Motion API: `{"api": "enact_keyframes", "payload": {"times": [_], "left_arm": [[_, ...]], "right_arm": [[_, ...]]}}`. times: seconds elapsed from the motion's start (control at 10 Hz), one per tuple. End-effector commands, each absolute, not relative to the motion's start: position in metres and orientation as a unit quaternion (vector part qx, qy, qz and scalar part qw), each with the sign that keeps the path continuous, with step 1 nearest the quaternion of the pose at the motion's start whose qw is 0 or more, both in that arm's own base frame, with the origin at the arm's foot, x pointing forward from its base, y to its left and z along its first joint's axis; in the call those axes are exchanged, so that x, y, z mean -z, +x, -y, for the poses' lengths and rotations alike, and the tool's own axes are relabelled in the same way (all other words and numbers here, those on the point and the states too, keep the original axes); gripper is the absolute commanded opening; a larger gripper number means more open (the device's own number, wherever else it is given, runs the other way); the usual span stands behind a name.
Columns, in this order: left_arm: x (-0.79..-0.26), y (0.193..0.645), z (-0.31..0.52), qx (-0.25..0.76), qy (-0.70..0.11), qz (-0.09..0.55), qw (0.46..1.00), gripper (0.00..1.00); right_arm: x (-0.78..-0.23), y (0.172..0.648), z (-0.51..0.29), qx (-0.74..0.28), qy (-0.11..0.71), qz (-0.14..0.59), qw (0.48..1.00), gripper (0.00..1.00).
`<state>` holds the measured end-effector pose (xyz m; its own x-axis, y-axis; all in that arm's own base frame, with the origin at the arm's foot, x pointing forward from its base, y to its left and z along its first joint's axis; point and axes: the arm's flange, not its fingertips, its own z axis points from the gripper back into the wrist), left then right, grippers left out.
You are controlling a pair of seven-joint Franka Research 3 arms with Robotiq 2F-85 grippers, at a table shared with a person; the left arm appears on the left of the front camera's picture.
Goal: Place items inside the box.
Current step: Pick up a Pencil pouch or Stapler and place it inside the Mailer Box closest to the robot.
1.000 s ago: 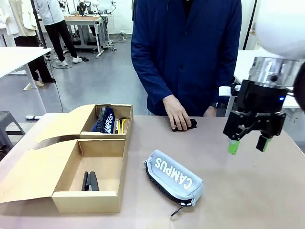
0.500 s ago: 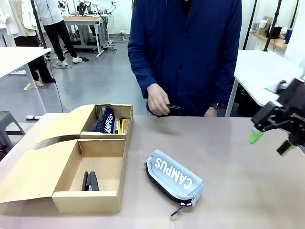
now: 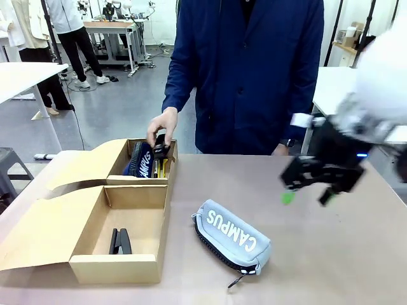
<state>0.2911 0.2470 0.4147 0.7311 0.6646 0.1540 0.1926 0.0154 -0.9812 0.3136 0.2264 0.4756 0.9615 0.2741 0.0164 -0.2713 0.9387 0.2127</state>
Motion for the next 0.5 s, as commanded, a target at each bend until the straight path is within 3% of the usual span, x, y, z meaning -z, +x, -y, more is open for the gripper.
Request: {"api": "enact_keyframes", "payload": {"times": [0.0,0.4], "left_arm": [[-0.416,0.289,-0.246,-0.174,-0.677,0.324,0.637,1.0],[-0.416,0.289,-0.246,-0.174,-0.677,0.324,0.637,1.0]], "right_arm": [[-0.474,0.371,-0.276,-0.193,0.027,-0.031,0.98,1.0],[-0.421,0.359,-0.388,-0.359,-0.04,-0.093,0.928,1.0]]}}
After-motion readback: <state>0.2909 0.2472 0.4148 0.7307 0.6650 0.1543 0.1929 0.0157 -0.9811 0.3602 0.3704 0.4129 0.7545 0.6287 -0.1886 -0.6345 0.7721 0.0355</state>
